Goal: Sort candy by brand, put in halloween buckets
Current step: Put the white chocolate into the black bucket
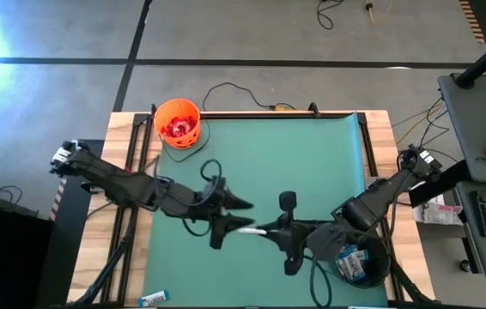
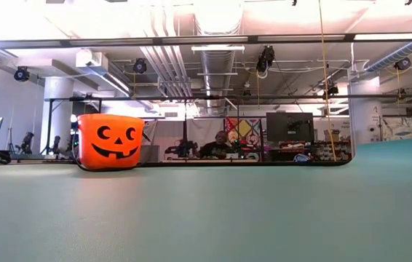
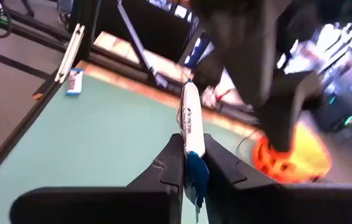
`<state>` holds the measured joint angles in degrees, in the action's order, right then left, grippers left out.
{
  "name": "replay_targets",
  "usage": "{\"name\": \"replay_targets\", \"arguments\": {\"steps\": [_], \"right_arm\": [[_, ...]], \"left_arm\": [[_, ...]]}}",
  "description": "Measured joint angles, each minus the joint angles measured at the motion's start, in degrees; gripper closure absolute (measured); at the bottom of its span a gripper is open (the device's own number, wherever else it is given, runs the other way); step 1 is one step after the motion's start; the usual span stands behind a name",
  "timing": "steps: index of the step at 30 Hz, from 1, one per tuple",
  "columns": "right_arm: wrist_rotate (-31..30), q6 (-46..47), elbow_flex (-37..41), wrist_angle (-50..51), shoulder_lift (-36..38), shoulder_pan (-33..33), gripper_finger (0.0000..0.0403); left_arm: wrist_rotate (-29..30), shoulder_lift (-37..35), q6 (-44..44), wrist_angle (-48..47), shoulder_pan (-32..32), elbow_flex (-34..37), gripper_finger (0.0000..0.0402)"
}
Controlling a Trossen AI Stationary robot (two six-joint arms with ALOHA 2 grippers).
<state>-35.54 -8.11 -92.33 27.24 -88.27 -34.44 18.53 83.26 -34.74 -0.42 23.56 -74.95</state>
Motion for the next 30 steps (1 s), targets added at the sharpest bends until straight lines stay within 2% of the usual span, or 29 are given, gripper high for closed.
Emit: {"name": "replay_targets", "arguments": {"steps": [4,8,12,17,21,26,30], "right_arm": [[0.21,13.93,0.00,7.97,0.28,-0.91,0.0376],[4.65,38.84,0.02,20.87,1.51,-2.24,0.0375],[15.70,65.33,0.02,33.50,2.58,-3.19,0.0375],[33.45,89.30,0.23,49.01,2.25,-7.69,0.0375],[42.04,101.25,1.39,58.23,1.09,-11.27,0.0375],[52.46,109.10,4.49,58.37,0.06,-13.20,0.0374],[53.45,109.29,6.56,55.66,-0.95,-14.40,0.0374]], "left_arm": [[4.64,-6.22,0.74,-14.38,2.48,1.02,0.0158],[6.69,-12.57,-1.11,-29.86,6.17,2.53,0.0137],[8.22,-17.82,-4.82,-36.86,11.69,5.90,0.0133],[17.37,-21.98,-4.92,-34.55,20.38,9.00,0.0132],[19.70,-22.21,-4.69,-34.66,25.12,11.44,0.0132],[22.28,-20.49,-8.33,-31.46,27.74,15.06,0.0132],[25.84,-17.56,-7.91,-23.77,27.82,15.90,0.0132]]}}
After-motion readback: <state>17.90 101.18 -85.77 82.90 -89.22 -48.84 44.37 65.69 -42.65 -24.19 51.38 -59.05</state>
